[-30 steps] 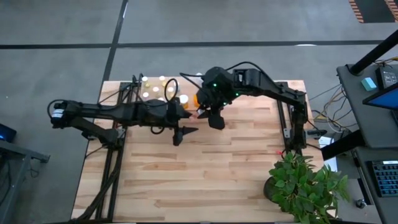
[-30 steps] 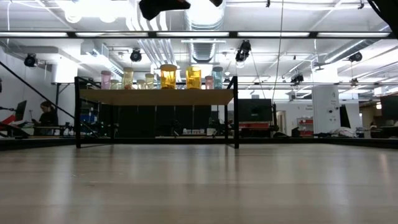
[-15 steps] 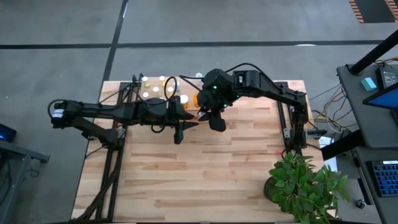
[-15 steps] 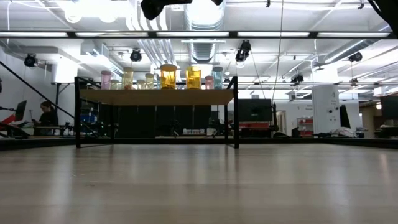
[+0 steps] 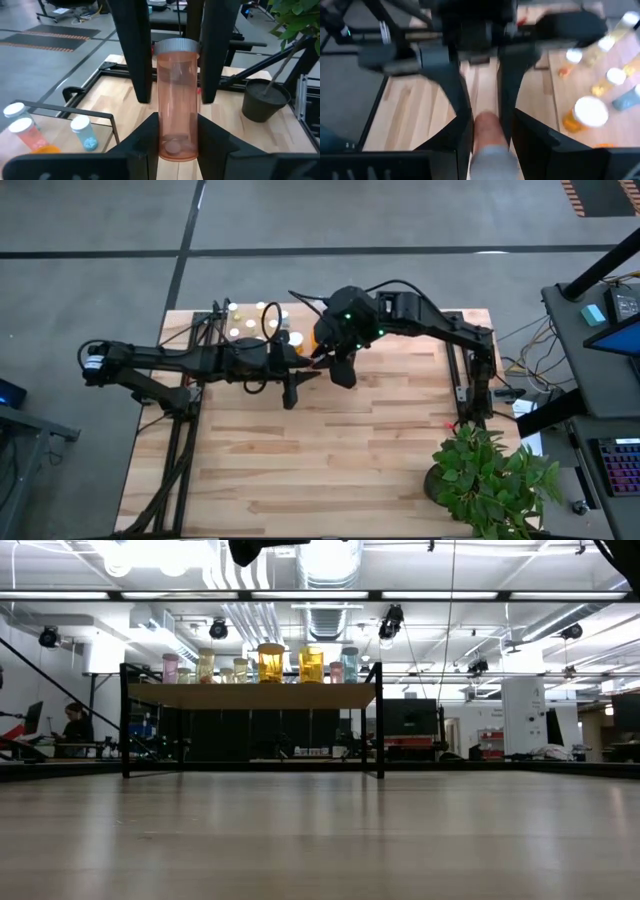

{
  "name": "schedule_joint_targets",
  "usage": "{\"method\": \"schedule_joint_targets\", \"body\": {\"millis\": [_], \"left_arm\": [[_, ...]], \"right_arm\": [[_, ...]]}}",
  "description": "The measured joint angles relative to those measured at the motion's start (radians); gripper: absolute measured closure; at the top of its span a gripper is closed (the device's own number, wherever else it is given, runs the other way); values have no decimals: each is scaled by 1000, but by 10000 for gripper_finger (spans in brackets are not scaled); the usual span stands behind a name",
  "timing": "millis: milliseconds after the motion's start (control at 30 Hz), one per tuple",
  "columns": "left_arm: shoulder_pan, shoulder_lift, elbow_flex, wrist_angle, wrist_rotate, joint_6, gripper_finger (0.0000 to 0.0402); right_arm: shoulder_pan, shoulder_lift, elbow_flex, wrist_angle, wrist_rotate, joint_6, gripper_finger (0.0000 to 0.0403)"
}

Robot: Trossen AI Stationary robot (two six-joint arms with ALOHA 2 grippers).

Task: Pick and place medicine bottles onto shelf by color
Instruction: Put the red pill bottle on the shelf

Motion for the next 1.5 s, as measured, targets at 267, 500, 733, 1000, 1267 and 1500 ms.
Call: {"method": "schedule_joint_targets", "body": {"millis": [267, 500, 733, 1000, 1267, 1500], "left_arm": [[0, 0, -4, 15, -30, 7, 321], [-1, -14, -71, 234, -30, 58, 321], [0, -47, -170, 538, -32, 120, 320], [-2, -71, -205, 718, -28, 132, 320], [-4, -114, -201, 738, -28, 159, 320], [-4, -132, -216, 732, -29, 179, 320]], "right_arm": [[-2, -67, 0, 185, 13, -32, 280], [8, -182, -3, 288, 169, -30, 290], [147, -286, -122, 378, 359, -122, 330], [232, -341, -349, 783, 547, -217, 357], [231, -334, -308, 749, 674, -75, 287], [230, -288, -129, 574, 571, 31, 246]]}}
